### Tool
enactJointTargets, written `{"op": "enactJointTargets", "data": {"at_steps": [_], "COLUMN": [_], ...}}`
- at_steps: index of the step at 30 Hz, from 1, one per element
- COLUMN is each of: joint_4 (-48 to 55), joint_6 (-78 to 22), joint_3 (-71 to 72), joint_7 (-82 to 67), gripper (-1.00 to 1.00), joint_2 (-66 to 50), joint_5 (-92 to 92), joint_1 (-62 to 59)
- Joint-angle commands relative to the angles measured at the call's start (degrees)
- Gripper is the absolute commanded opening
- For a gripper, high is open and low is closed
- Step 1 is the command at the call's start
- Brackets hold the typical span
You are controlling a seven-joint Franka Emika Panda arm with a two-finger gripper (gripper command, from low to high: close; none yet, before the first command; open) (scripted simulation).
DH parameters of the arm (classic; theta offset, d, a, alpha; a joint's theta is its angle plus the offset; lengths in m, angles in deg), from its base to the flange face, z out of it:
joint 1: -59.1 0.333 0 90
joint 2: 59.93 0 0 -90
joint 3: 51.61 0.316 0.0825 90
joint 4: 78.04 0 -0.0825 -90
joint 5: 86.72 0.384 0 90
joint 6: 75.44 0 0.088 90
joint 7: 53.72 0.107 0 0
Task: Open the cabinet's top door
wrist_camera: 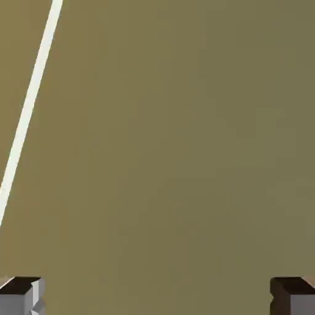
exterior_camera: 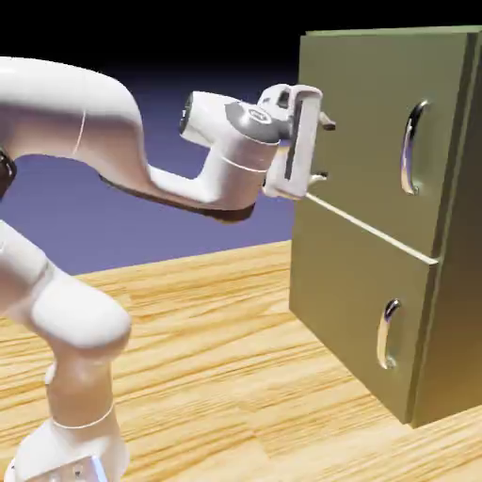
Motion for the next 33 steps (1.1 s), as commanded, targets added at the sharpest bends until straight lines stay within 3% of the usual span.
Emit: {"op": "enactJointTargets", "data": {"at_steps": [1, 25, 33], "joint_4": [0.6, 14.0, 22.3], "joint_6": [0.0, -0.5, -1.4], "joint_3": [-0.8, -20.5, -29.9], "joint_7": [-0.7, -17.5, -16.3], "gripper": [0.0, 0.0, 0.0], "joint_2": [0.1, 3.7, -0.9], "joint_5": [-2.5, -62.3, -65.8], "joint_1": [0.8, 18.8, 30.9]}}
